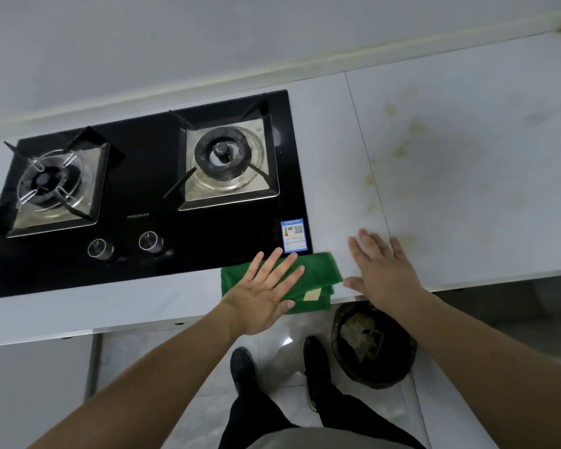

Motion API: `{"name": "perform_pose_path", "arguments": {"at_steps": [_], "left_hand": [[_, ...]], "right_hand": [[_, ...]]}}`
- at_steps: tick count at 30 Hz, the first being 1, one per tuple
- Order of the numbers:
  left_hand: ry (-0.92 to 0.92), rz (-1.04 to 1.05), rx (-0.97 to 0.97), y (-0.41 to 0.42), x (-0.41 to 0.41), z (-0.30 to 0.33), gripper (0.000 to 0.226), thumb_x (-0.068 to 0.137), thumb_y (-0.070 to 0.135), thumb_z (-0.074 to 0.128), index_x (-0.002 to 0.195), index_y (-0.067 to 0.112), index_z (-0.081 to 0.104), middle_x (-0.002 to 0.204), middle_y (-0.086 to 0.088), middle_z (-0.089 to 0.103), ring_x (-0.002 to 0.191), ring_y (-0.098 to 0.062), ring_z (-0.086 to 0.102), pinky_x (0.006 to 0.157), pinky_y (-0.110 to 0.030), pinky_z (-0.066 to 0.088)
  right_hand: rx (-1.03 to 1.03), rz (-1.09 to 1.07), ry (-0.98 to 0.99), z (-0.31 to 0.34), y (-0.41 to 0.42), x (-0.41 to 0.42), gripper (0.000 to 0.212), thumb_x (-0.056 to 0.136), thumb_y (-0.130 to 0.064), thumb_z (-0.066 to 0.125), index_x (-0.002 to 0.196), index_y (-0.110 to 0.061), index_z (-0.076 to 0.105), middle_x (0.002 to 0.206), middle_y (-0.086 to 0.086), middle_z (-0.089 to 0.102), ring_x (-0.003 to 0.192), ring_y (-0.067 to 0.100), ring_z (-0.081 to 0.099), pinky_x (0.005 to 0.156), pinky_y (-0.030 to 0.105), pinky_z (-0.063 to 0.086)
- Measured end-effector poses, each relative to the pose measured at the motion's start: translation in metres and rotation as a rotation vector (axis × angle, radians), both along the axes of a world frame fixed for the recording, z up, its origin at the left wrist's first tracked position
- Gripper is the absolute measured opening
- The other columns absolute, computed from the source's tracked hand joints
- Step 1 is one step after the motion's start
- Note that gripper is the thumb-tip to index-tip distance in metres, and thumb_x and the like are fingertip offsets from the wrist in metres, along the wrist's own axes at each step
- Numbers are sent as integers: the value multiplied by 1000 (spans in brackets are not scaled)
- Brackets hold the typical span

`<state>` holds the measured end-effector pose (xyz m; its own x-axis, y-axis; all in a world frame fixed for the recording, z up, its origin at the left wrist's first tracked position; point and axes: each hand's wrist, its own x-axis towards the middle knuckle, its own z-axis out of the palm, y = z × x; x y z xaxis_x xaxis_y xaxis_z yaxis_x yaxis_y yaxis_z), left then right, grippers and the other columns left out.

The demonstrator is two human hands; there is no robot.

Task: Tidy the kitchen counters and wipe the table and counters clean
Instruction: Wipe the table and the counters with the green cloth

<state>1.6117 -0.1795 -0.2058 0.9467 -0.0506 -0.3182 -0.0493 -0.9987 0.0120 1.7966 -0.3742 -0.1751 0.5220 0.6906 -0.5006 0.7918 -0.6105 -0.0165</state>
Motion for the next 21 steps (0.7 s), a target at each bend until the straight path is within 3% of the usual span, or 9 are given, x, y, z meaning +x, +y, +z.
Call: {"name": "perform_pose_path", "arguments": {"at_steps": [9, 12, 16, 21], "left_hand": [[-3, 5, -28, -8, 15, -3, 61, 100, 55, 9, 152, 23, 5, 160, -6, 6, 148, -27, -4, 115, -51, 1], [40, 16, -73, -8, 16, 0, 63, 97, 61, 3, 150, 29, -10, 160, -2, -10, 145, -21, -23, 114, -48, -14], [147, 62, -89, -14, 19, 12, 65, 88, 61, -6, 142, 34, -27, 151, 4, -35, 134, -15, -44, 109, -42, -29], [54, 110, -72, -25, 19, 3, 61, 92, 62, -7, 142, 37, -32, 158, 0, -19, 141, -20, -31, 113, -46, -18]], "right_hand": [[32, -13, -5, -6, -4, 4, 85, 91, -66, 29, 152, -21, -12, 159, 2, -17, 147, 23, -11, 119, 45, -5], [38, -39, 39, -3, 0, 3, 85, 92, -63, 35, 153, -21, -7, 160, 1, -13, 148, 21, -8, 120, 45, -4], [208, -103, 52, 13, -7, 18, 85, 93, -54, 44, 153, -19, -4, 161, 2, -10, 148, 19, 0, 120, 39, 1], [122, -282, -14, 24, -44, 72, 107, 82, -68, 50, 152, -13, -10, 160, 8, -15, 148, 23, -5, 120, 41, 2]]}}
